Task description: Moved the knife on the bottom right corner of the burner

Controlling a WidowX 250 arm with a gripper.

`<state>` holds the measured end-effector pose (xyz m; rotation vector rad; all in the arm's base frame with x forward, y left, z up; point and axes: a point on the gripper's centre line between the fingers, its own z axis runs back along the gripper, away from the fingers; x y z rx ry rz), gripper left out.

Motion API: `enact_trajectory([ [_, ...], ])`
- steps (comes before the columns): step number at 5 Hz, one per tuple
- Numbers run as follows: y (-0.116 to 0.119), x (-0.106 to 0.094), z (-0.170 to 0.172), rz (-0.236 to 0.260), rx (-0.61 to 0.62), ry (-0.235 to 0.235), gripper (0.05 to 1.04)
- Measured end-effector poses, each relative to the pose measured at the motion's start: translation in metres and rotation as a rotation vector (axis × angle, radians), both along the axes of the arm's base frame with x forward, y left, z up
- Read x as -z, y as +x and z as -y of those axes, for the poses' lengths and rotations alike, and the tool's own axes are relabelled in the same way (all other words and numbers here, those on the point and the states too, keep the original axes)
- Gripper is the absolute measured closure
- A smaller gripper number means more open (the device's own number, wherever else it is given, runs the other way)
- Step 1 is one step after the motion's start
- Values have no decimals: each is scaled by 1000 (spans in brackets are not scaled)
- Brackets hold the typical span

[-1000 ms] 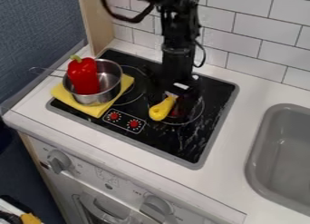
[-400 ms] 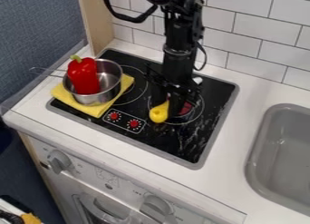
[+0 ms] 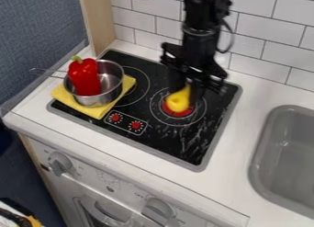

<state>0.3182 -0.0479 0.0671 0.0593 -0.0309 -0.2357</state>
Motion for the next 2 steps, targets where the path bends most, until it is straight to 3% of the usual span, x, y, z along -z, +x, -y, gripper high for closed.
enact_trajectory([
  [1,-16,10,22,-30,-36,-28,664],
  [2,-36,27,28,-62,-98,-13,664],
])
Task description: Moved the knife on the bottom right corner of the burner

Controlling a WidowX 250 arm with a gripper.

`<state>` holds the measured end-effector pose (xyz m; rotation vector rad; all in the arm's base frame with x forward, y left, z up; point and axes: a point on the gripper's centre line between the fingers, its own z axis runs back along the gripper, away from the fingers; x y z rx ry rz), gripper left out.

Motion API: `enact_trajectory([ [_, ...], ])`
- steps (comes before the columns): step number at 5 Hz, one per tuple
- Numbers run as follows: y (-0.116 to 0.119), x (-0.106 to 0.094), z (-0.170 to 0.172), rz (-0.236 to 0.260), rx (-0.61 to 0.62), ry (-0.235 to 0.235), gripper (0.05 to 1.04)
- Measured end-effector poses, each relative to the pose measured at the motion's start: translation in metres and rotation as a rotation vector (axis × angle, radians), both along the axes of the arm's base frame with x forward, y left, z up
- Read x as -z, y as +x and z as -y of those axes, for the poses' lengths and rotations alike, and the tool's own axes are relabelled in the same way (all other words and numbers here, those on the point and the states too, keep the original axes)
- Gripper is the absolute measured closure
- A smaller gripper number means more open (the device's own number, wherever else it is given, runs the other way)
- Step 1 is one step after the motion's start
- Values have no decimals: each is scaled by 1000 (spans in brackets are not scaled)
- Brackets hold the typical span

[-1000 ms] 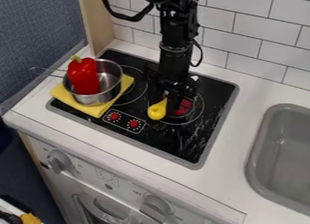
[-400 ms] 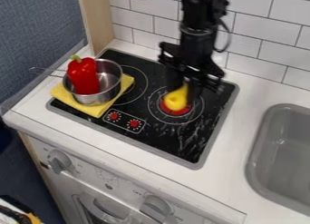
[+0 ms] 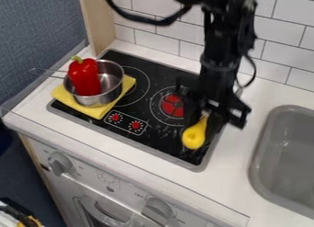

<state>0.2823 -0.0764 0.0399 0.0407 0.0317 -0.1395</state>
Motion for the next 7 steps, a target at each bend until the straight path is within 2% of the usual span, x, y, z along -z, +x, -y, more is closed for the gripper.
enact_trajectory([
  [1,-16,17,-3,-14,-59,12,664],
  [2,-14,18,1,14,-43,10,664],
  [3,-13,19,3,27,-43,3,595],
  [4,-14,21,4,15,-25,4,284],
  [5,-17,20,2,12,-7,8,77],
  [6,-15,-2,0,90,28,2,77],
  [7,-17,-17,0,131,40,-19,83],
])
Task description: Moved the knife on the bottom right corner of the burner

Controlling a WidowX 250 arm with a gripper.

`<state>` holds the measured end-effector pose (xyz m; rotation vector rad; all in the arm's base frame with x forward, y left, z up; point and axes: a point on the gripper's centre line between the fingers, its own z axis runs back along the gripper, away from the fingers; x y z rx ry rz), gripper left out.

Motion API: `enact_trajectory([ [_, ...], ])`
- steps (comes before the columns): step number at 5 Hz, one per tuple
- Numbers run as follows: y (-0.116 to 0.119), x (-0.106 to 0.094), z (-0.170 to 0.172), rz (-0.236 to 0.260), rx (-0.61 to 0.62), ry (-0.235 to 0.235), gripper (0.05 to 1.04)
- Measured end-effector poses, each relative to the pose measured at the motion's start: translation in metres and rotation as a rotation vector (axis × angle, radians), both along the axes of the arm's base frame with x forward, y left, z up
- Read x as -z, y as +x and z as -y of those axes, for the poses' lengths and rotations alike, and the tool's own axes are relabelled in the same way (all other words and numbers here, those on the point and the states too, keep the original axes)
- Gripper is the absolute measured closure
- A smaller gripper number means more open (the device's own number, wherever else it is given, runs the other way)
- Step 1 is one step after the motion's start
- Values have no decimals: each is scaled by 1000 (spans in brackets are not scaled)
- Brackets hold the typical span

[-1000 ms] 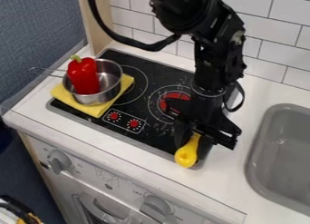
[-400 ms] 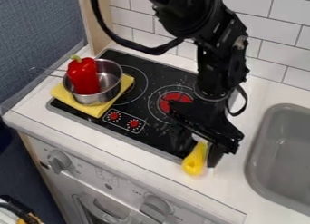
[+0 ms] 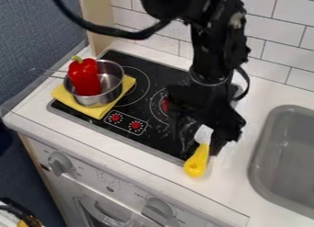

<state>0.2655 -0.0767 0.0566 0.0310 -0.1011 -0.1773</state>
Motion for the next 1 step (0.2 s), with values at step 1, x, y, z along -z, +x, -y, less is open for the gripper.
enact_trajectory([
  [1,1,-6,-6,6,-7,-8,83],
])
